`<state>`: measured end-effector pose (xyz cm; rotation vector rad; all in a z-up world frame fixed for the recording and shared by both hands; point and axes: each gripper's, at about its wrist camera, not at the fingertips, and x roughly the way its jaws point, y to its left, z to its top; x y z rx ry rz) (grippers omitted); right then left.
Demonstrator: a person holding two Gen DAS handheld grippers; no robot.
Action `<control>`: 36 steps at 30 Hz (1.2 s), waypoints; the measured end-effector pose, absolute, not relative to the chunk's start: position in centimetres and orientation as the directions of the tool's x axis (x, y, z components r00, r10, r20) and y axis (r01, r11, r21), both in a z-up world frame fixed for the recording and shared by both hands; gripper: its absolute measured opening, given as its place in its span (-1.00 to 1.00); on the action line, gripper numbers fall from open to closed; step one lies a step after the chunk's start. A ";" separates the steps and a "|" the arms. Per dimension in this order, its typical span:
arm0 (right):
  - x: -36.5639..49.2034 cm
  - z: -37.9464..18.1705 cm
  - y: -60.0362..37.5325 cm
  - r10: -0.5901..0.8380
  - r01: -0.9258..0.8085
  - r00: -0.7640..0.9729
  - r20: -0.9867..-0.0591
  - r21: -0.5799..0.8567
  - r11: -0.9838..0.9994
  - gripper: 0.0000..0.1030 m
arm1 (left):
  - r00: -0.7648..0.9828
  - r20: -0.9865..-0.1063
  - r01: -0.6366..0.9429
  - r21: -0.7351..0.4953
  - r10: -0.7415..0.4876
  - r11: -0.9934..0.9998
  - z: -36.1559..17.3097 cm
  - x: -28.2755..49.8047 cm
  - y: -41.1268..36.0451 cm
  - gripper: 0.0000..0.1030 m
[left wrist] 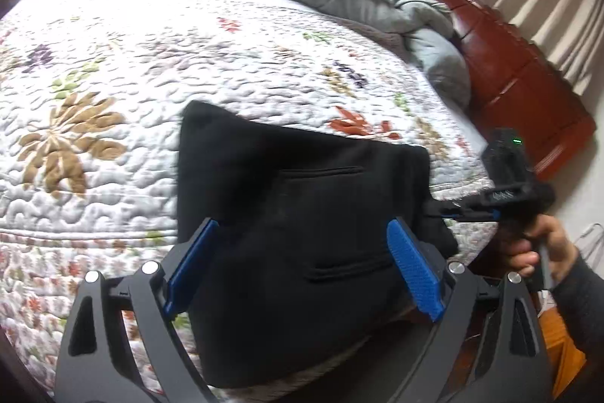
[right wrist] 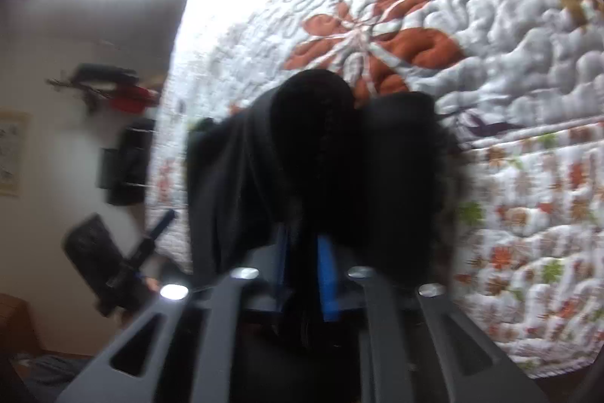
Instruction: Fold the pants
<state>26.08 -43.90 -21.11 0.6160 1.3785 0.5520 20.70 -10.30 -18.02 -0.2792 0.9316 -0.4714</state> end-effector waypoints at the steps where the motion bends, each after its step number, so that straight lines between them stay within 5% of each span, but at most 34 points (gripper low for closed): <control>1: 25.6 -20.7 -43.8 0.654 -0.020 0.117 -0.747 0.657 0.754 -0.81 | 0.505 -0.704 0.260 -0.428 -0.499 0.866 -18.2 20.9 -10.2 0.74; 4: 25.3 -21.8 -44.0 0.636 -0.018 0.107 -0.764 0.638 0.770 -0.77 | 0.494 -0.713 0.250 -0.431 -0.497 0.867 -19.0 21.1 -9.9 0.74; 7: 25.4 -21.6 -44.9 0.716 0.017 0.139 -0.685 0.724 0.689 -0.34 | 0.498 -0.712 0.253 -0.427 -0.495 0.868 -19.4 21.1 -9.7 0.74; 8: 25.4 -21.4 -45.4 0.744 0.038 0.158 -0.649 0.757 0.652 0.06 | 0.500 -0.710 0.256 -0.425 -0.495 0.868 -19.4 21.2 -9.5 0.74; 11: 25.9 -22.1 -45.8 0.802 0.094 0.177 -0.571 0.821 0.564 0.26 | 0.514 -0.703 0.241 -0.431 -0.491 0.870 -19.2 21.4 -8.5 0.74; 17: 26.8 -24.1 -43.8 0.850 0.086 0.103 -0.517 0.856 0.510 0.18 | 0.521 -0.706 0.190 -0.452 -0.480 0.872 -19.4 21.7 -5.8 0.74; 18: 26.9 -24.2 -43.5 0.844 0.078 0.095 -0.528 0.849 0.522 0.05 | 0.520 -0.708 0.188 -0.451 -0.478 0.873 -19.4 21.8 -5.5 0.74; 20: 27.0 -23.9 -42.4 0.829 0.055 0.089 -0.552 0.834 0.549 -0.66 | 0.518 -0.712 0.173 -0.456 -0.474 0.873 -19.6 22.0 -5.1 0.74; 29: 25.9 -12.8 -42.9 0.749 -0.133 0.216 -0.626 0.742 0.658 -0.73 | 0.520 -0.697 0.169 -0.483 -0.494 0.859 -19.0 21.7 -4.9 0.74; 36: 24.9 -16.5 -46.3 0.726 -0.036 0.229 -0.649 0.739 0.672 -0.73 | 0.505 -0.689 0.215 -0.483 -0.520 0.849 -18.7 21.2 -6.7 0.74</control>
